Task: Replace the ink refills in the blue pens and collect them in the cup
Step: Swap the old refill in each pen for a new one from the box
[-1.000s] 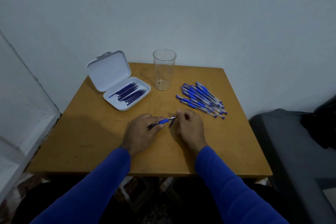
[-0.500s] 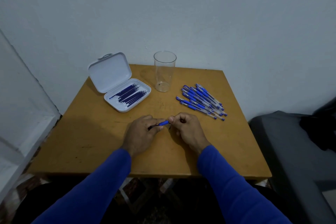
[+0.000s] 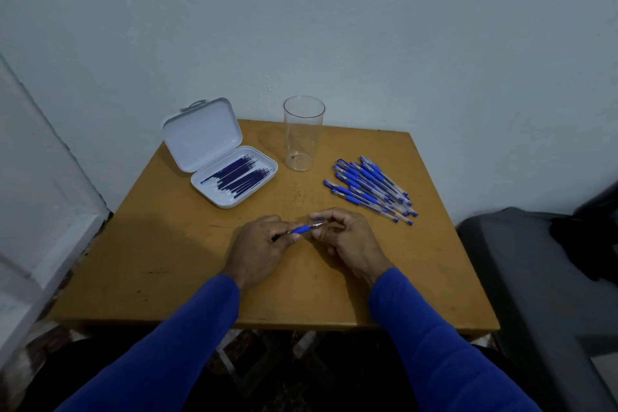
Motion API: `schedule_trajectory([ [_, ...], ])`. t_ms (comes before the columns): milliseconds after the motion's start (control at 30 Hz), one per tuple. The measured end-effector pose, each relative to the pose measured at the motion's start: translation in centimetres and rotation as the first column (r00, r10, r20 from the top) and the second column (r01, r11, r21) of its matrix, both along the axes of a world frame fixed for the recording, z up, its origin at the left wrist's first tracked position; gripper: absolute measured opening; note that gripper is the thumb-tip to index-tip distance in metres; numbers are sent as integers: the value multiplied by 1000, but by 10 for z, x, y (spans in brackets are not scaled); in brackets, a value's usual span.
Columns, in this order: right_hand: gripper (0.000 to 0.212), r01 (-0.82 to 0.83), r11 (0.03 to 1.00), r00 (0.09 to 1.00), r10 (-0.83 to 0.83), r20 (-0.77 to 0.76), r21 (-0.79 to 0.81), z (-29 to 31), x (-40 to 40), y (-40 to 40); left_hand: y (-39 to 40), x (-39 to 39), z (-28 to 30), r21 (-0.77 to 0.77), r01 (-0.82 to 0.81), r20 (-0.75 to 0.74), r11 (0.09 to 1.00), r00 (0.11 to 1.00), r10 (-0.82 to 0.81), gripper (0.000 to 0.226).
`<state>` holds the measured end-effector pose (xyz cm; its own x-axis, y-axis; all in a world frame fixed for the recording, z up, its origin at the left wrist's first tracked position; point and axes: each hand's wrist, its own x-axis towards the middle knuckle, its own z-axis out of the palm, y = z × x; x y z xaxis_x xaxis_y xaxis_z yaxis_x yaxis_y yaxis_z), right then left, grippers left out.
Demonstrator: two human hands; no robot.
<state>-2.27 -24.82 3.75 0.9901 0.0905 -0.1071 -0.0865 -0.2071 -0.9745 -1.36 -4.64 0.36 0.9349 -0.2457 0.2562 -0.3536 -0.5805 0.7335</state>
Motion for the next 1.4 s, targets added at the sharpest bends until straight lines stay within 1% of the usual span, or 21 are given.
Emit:
schedule_trajectory([
  [67, 18, 39, 998, 999, -38, -27, 53, 1, 0, 1, 0, -1, 1, -15, 2, -1, 1000, 1000, -2, 30],
  [167, 29, 90, 996, 996, -90, -6, 14, 0, -1, 4, 1, -1, 1, -27, -3, 1, 1000, 1000, 3, 31],
  [267, 14, 81, 997, 997, -81, 9, -11, -1, -1, 6, 1, -1, 1, -32, 0, 12, 1000, 1000, 1, 29],
  [300, 7, 66, 998, 998, -66, 5, 10, -1, -1, 5, 1, -1, 2, -32, -1, 11, 1000, 1000, 2, 29],
  [333, 5, 46, 998, 999, -46, 7, 35, -1, 0, 3, 0, -1, 2, -32, -3, 10, 999, 1000, 3, 29],
  [400, 19, 17, 997, 1000, -17, 7, 75, -1, 0, 0, 0, -1, 2, -35, -7, 7, 999, 1000, 7, 29],
  [433, 22, 17, 997, 1000, -17, 5, 77, -1, 0, 0, 0, -2, 2, -34, -8, 5, 999, 1000, 9, 29],
  [500, 16, 42, 997, 999, -42, -6, 63, 0, -1, 3, 0, -2, 2, -42, -14, -2, 999, 1000, 14, 29],
  [567, 24, 67, 998, 998, -67, -10, 8, -2, 0, 5, 0, -2, 2, -45, -23, -13, 999, 1000, 22, 29],
  [633, 16, 55, 998, 998, -55, 6, -26, -2, -1, 5, 0, -2, 2, -23, -22, -10, 1000, 1000, 21, 29],
  [700, 7, 21, 1000, 999, -21, 24, 6, -2, -2, 3, -1, -2, 2, 1, -17, 1, 1000, 1000, 17, 29],
  [800, 25, 2, 996, 1000, -3, 12, 84, -1, -1, 1, 0, -1, 1, -3, -10, 16, 1000, 1000, 10, 28],
  [833, 25, 12, 996, 1000, -13, 2, 92, 0, -1, 2, 1, -1, 1, -7, -12, 13, 1000, 1000, 12, 28],
  [900, 15, 42, 998, 999, -41, -13, 51, 1, 0, 3, 1, -1, 1, -9, -17, 6, 1000, 1000, 17, 28],
  [967, 14, 61, 998, 998, -61, -9, -7, 0, 0, 4, 0, -1, 1, 9, -20, 6, 1000, 1000, 20, 29],
  [1033, 12, 59, 998, 998, -59, -1, -27, 0, -1, 4, -1, -2, 2, 20, -20, 6, 1000, 1000, 20, 29],
  [1167, 11, 62, 996, 998, -61, -19, 68, 3, -3, 2, -1, -2, 3, 2, -22, -4, 1000, 1000, 22, 28],
  [1233, 11, 104, 988, 994, -99, -47, 117, 4, -3, 0, -1, -2, 3, 1, -29, -16, 1000, 999, 29, 29],
  [1267, 11, 139, 984, 990, -133, -55, 115, 3, -3, 0, -1, -2, 3, -5, -32, -19, 999, 999, 32, 29],
  [1333, 11, 231, 973, 972, -229, -51, 27, 1, -1, 2, -1, -3, 4, -27, -38, -21, 999, 999, 37, 28],
  [1400, 13, 295, 941, 955, -296, 21, -164, -3, 1, 7, -1, -3, 4, -49, -37, -16, 998, 999, 36, 28],
])
